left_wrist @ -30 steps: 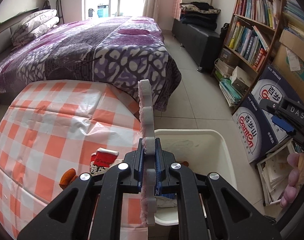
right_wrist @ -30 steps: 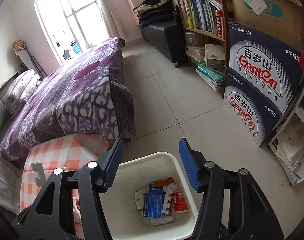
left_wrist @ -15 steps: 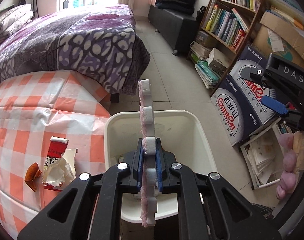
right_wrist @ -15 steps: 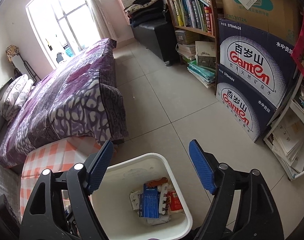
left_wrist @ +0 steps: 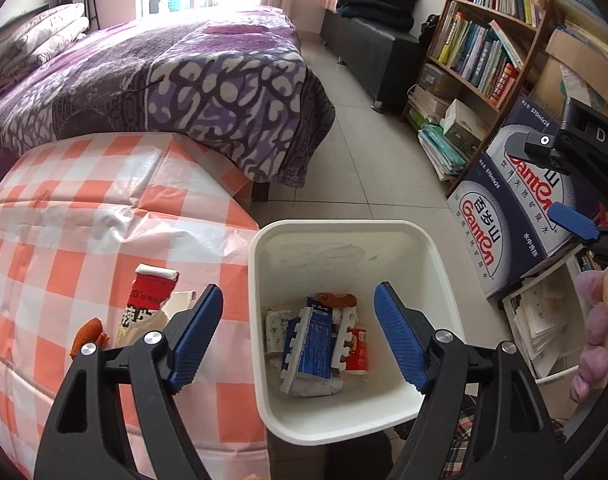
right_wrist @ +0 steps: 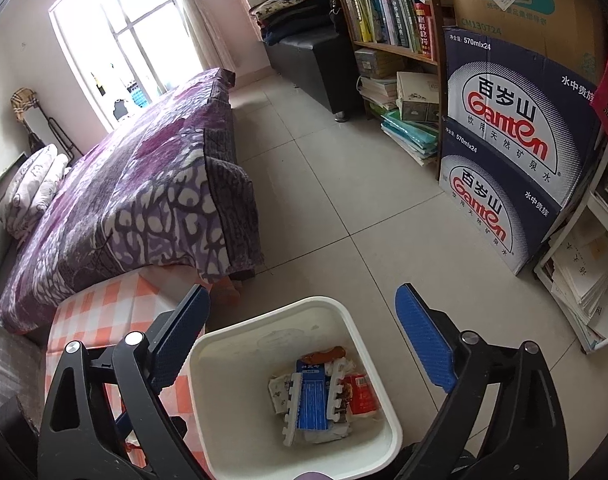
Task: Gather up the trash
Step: 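Move the left tool onto the red snack cup and close it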
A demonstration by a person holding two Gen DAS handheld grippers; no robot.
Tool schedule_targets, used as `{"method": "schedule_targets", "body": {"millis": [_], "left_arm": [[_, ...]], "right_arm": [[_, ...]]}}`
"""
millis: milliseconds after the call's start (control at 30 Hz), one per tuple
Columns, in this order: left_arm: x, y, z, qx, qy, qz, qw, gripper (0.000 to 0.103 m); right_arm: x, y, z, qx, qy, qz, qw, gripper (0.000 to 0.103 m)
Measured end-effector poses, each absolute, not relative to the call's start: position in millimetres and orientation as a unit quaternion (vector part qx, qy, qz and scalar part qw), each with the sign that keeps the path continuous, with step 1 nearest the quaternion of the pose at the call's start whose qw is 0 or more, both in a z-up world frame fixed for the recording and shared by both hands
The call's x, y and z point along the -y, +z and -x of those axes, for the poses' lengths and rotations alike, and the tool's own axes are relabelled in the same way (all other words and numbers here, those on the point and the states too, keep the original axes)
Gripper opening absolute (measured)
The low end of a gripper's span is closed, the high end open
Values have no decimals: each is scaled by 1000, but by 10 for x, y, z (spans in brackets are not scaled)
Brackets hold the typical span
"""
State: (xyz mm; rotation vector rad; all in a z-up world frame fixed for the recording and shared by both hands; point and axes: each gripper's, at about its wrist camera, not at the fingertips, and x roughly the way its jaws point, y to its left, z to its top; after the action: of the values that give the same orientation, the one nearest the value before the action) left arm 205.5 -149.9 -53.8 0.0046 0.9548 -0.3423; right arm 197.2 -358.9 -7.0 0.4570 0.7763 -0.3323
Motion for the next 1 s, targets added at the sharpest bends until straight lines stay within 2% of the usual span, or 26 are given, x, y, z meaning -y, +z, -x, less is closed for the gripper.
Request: {"method": "schedule_targets", "body": {"millis": [300,633,700,733,767,867,1000], "left_arm": [[983,-649,-2251,-491,-99,-19,865,76],[660,-1154,-2427,-549,-81,-21,831,75],[684,-1210,-2416,-549,-80,-32,831,65],[676,-1227,-2413,-550,-81,-35,830,54],[658,-1226,-2412,-549,-79,-34,832,50],[534,-1185,-2413,-542,-81,-12,836,43],[276,-1054,-2411,-529,-81,30,844,41]], "right_arm": [[3351,-226,-2145,-419,-131,-230,868,93],[2996,-362,-2271,-452,-112,-198,862,94],[2952,-381,-2296,-457,-110,-196,861,94],[2924,-385,-2308,-459,-108,-195,860,94],[2901,-388,-2315,-460,-107,-193,860,94],[2799,-401,-2345,-464,-104,-188,860,94],[2632,-417,-2392,-468,-96,-180,860,94]]}}
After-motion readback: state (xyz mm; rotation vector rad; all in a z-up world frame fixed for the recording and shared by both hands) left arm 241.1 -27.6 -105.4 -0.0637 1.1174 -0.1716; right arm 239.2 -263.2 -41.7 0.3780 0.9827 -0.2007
